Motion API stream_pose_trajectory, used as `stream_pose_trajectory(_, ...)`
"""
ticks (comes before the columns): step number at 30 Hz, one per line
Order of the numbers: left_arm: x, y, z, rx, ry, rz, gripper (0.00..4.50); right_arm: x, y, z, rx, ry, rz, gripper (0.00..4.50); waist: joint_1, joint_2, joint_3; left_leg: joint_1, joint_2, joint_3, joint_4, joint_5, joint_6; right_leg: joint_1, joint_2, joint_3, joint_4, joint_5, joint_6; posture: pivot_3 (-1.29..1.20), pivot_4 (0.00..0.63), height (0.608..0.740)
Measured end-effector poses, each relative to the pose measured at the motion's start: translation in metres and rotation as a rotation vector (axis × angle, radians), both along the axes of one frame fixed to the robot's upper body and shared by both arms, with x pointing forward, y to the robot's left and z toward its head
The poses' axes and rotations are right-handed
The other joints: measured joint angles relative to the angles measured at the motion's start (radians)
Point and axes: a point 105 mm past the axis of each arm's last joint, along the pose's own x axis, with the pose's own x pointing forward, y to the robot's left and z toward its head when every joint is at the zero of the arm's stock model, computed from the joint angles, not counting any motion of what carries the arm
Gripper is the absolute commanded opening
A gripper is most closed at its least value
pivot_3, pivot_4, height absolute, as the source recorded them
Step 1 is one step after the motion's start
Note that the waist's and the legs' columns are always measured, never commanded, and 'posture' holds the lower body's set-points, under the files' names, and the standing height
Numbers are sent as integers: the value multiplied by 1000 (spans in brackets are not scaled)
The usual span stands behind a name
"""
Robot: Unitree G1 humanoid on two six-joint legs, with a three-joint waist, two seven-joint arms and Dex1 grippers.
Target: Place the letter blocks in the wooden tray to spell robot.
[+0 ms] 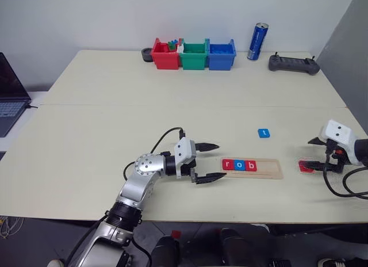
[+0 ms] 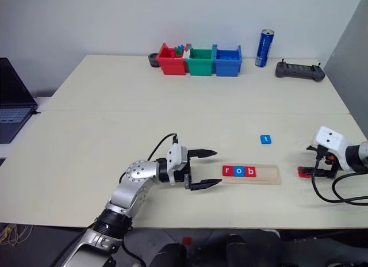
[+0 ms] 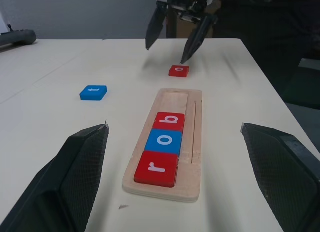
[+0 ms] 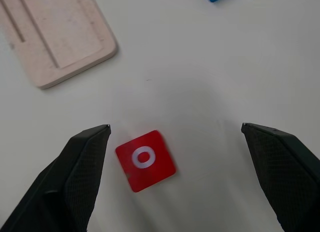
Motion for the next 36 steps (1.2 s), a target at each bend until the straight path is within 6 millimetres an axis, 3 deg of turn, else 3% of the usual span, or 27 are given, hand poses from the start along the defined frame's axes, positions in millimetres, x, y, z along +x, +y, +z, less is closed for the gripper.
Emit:
stream_pose_trajectory(9, 1, 0, -2, -1, 2, 2, 4500, -4, -8, -15, -97, 89, 154, 4461, 2, 0, 0, 0, 0, 0, 0, 0, 0, 0, 0, 0, 0, 0, 0, 0, 150, 740)
stream_pose_trajectory(15, 0, 2, -4, 5, 3, 7, 4500, -1, 3, -27, -81, 114, 207, 4461, 3, 0, 0, 0, 0, 0, 0, 0, 0, 0, 0, 0, 1, 0, 0, 0, 150, 740)
stream_pose_trajectory(31, 0, 4, -3, 14, 5, 8, 4500, 4, -6, -27, -79, 128, 175, 4461, 4, 0, 0, 0, 0, 0, 1, 0, 0, 1, -1, 0, 1, 0, 0, 0, 150, 740)
stream_pose_trajectory(36, 0, 4, -2, 16, 2, 6, 4500, 3, -7, -28, -76, 134, 172, 2864, 3, 0, 0, 0, 0, 0, 2, 0, 0, 1, -1, 0, 2, 0, 0, 0, 150, 740)
